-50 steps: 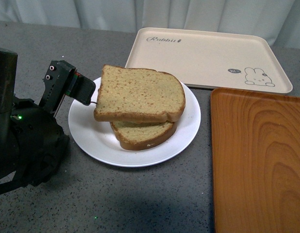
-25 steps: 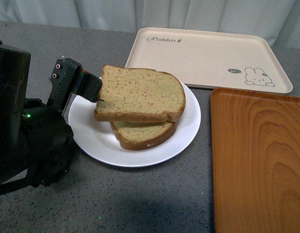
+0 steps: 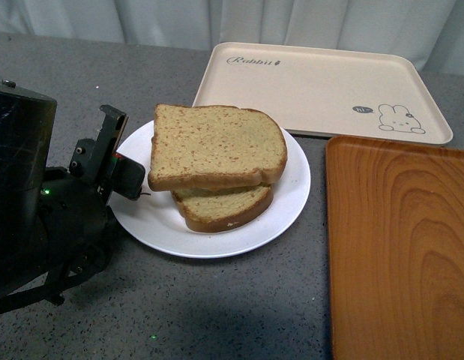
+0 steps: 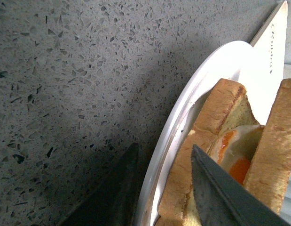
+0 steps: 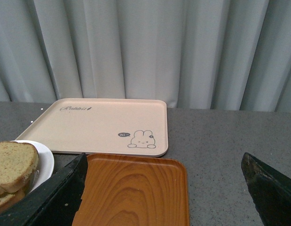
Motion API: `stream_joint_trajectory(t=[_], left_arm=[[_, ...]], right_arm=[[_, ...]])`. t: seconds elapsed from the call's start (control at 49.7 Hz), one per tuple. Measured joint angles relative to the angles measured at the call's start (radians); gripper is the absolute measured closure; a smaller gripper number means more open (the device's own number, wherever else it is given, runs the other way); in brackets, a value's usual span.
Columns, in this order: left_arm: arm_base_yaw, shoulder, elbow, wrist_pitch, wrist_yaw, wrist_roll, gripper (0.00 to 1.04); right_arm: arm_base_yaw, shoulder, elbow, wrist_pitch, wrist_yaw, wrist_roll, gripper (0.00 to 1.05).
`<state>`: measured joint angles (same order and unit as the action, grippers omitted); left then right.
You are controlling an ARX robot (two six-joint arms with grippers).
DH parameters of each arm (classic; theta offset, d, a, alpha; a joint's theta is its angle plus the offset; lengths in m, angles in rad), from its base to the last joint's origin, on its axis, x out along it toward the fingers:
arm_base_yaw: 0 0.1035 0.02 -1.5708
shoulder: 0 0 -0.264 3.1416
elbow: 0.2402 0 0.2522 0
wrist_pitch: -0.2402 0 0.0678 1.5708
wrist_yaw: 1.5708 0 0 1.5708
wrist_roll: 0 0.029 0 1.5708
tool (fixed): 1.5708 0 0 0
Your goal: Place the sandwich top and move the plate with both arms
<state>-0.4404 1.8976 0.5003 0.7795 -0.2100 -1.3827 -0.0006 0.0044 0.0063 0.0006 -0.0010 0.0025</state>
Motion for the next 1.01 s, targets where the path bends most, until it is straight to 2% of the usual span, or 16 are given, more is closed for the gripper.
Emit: stream_joint_trajectory(t=[0.101,0.181,0.745,1.006], left_arm=[[0.002,0.000,-0.006,0.006,0.003,-0.002,0.92],[0.002,-0.012,-0.004,0.027,0.003,-0.011,1.01],[0.056,-0.077,-0.023,0.067,-0.024,0.021,1.01],[0.064,-0.088,0.101,0.013,-0.037,0.066,1.01]], right_arm=[[0.000,0.000,0.000,0.000,0.000,0.000,0.09],[0.000,0.000,0.000,0.000,0.000,0.000,0.09],[0.000,0.000,0.000,0.000,0.000,0.000,0.09],[0.000,0.000,0.000,0.000,0.000,0.000,0.09]])
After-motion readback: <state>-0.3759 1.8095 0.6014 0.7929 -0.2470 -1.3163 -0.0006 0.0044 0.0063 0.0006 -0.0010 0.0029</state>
